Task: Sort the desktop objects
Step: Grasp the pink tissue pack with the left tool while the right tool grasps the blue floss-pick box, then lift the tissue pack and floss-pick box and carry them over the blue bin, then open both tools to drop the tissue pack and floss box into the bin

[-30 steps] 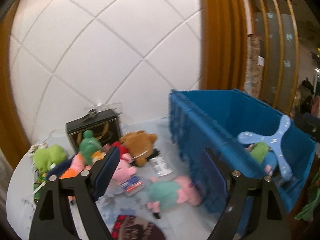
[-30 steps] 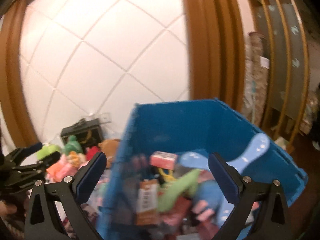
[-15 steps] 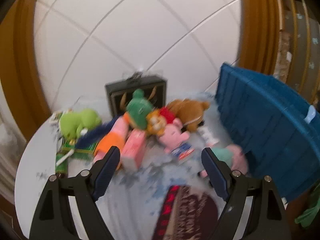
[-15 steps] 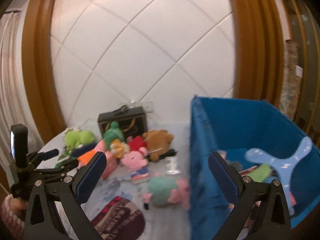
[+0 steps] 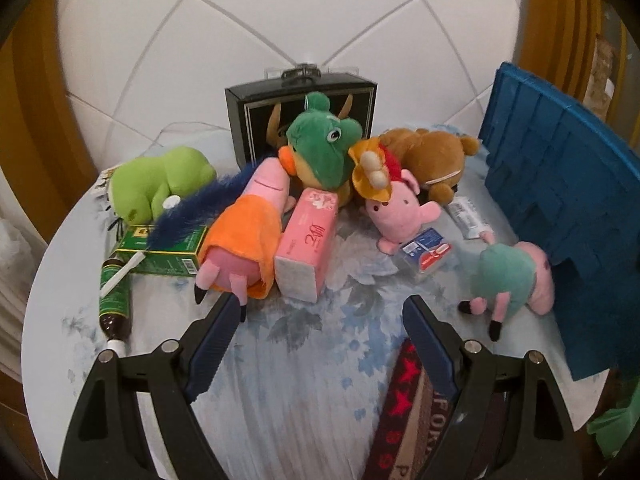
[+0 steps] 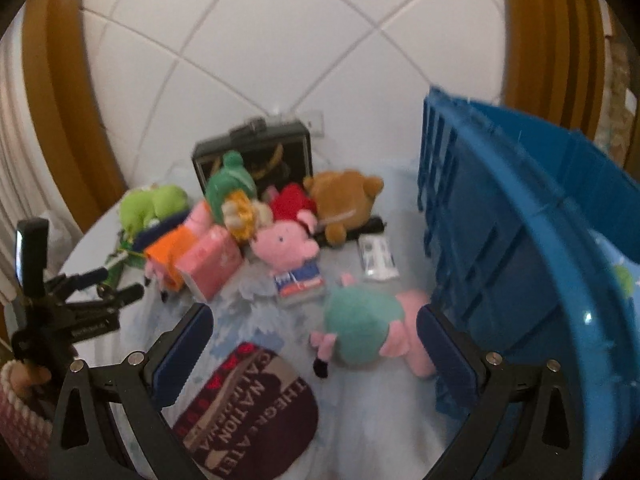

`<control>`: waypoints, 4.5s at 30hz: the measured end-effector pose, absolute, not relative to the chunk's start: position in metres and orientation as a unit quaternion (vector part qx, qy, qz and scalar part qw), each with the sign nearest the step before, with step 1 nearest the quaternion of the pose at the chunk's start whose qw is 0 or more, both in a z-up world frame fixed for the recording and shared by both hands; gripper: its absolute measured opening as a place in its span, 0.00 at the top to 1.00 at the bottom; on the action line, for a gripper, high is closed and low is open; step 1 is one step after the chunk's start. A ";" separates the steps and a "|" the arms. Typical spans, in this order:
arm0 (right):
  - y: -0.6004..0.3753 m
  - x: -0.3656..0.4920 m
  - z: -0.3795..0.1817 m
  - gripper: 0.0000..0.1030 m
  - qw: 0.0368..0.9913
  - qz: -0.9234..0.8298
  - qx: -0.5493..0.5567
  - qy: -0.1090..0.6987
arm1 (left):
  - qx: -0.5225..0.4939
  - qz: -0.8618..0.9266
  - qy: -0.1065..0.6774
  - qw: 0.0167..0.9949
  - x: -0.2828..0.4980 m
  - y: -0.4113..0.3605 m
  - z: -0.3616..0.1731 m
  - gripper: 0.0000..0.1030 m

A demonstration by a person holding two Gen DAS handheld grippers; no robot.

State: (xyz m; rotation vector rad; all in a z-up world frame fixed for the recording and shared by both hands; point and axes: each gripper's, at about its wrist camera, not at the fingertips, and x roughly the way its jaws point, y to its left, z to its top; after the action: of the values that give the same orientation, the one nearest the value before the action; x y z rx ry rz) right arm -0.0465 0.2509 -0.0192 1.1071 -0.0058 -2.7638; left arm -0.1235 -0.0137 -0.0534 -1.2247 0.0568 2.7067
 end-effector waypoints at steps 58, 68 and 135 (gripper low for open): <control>0.184 -0.194 -0.149 0.12 0.148 -0.852 0.500 0.040 | -0.466 0.875 0.075 0.108 -0.167 0.031 -0.107 0.51; 0.190 -0.107 -0.059 0.12 0.124 -0.907 0.401 0.036 | -0.384 0.909 0.088 0.135 -0.107 0.034 -0.044 0.51; 0.565 0.023 0.028 0.05 -0.179 -0.937 0.299 0.012 | -0.269 0.883 0.184 0.338 0.017 0.406 0.094 0.28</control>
State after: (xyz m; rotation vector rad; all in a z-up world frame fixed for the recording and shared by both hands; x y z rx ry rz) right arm 0.0229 0.5645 0.0280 1.0662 0.0432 -3.3359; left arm 0.0168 0.4059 0.0936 -0.7000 0.4793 2.3000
